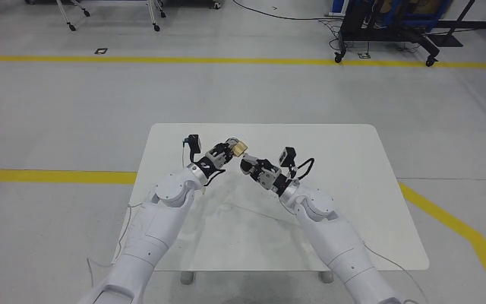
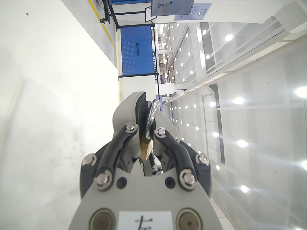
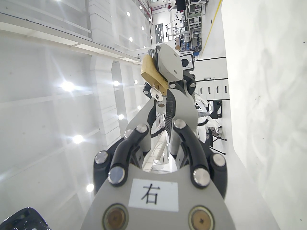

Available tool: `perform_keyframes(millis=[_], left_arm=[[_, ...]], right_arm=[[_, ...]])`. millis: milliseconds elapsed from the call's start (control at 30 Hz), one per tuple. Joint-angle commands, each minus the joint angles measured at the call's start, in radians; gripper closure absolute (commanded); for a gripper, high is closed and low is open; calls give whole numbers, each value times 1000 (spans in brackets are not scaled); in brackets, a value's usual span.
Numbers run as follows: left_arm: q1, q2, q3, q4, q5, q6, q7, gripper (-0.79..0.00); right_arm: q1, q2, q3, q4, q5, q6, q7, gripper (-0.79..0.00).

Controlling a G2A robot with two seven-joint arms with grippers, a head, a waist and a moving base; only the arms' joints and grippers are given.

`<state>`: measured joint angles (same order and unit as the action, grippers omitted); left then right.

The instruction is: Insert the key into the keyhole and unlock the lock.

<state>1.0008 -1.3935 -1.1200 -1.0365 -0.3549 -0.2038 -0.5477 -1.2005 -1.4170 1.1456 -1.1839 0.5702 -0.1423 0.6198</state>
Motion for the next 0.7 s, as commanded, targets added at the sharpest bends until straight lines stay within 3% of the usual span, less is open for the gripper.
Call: perform_keyframes(millis=[0, 300, 367, 433, 667], left_arm=[[0, 0, 0, 0, 2, -1, -1, 0], [-2, -1, 0, 2, 7, 7, 1, 0], [-2, -2, 0, 2, 10, 6, 3, 0], [-2, -2, 1, 1, 12, 5, 2, 0], [-3, -2, 2, 2, 20, 5, 0, 0]], right_arm=[[0, 0, 1, 0, 3, -1, 3, -114], [-4, 2, 3, -6, -26, -21, -42, -142], [-6, 1, 0, -10, -38, -25, -58, -126], [-5, 1, -2, -12, -39, -23, -62, 0], [2, -2, -12, -9, -54, -28, -86, 0]])
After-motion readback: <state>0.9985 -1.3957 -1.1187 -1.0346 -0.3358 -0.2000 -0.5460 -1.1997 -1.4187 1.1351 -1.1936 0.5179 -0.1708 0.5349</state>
